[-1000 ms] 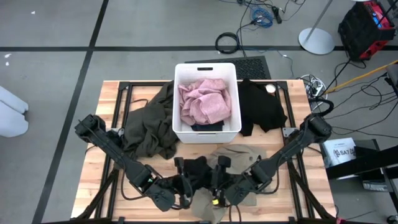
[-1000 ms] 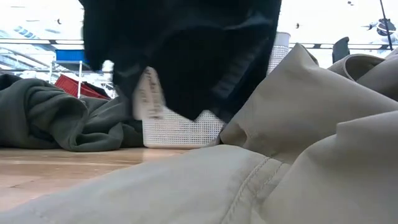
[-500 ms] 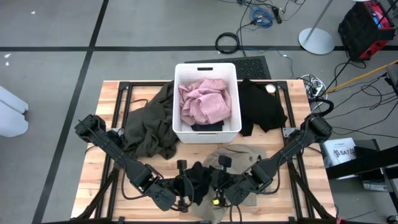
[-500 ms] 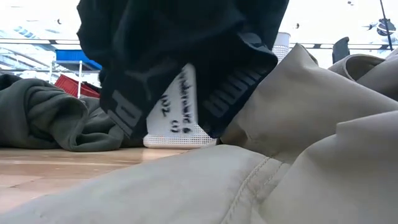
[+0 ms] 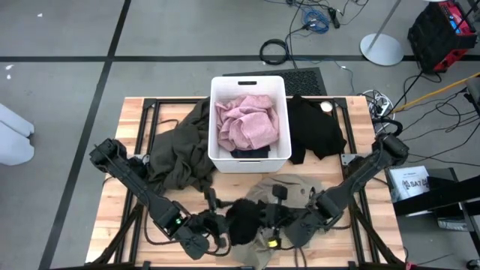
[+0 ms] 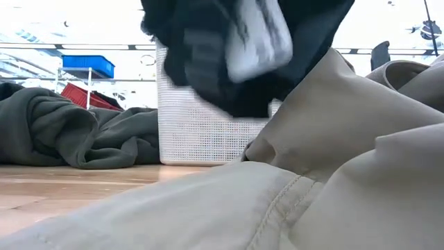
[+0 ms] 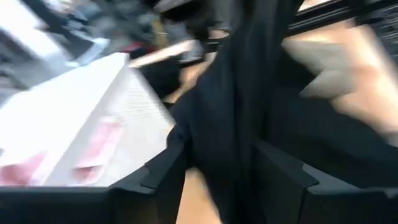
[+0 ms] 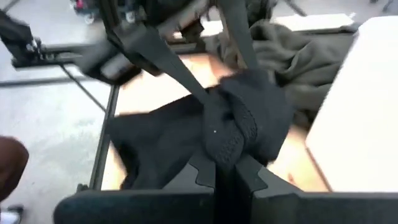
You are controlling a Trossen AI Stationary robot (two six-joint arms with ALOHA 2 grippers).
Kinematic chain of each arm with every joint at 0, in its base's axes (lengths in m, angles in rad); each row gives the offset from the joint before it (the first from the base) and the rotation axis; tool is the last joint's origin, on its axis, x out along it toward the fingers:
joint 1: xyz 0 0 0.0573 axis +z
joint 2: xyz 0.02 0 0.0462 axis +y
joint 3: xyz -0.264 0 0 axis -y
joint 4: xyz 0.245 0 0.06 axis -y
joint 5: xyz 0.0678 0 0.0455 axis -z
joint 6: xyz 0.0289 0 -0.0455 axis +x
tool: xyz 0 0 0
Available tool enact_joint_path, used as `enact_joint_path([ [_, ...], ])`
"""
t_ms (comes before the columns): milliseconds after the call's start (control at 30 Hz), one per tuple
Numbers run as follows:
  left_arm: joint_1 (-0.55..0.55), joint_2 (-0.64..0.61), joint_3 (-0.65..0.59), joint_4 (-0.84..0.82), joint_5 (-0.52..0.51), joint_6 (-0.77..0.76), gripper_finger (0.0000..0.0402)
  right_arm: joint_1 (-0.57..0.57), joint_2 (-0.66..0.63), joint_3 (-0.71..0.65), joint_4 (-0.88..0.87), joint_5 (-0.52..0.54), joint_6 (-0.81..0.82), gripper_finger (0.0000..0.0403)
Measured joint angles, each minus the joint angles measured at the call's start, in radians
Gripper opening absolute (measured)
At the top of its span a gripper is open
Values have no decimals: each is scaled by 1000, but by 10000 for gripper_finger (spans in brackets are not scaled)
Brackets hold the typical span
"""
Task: Sort clothes
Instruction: Move the black boxer to the top right of the table
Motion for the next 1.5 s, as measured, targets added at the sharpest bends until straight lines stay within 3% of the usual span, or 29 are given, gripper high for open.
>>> enact_joint_path([
  [200,-40,0,0,-110,-206,-7,184,56,-115,0,-121,129,29,2],
  [400,-40,-54,-2,-155,-267,-2,184,70,-290,1,-401,342,141,2],
  [667,-8,-131,-1,-170,-272,47,184,-38,-569,2,-629,673,188,2],
  [800,-8,-130,-1,-171,-345,46,184,-180,-668,2,-703,712,211,2],
  [933,-8,-130,-1,-154,-503,2,184,-358,-712,2,-825,613,287,2],
  [1067,-1,-130,-1,-154,-518,-35,184,-542,-710,-16,-938,462,358,2],
  [1133,16,-130,-1,-151,-442,-44,184,-629,-709,-65,-925,376,336,2],
  [1200,50,-130,-1,-150,-296,-52,184,-714,-709,-140,-867,279,275,1],
  [1367,158,-126,-5,-138,26,-86,184,-914,-709,-369,-551,25,76,0],
  [1500,225,-122,-89,-46,159,-71,184,-1056,-703,-520,-323,-161,17,0],
])
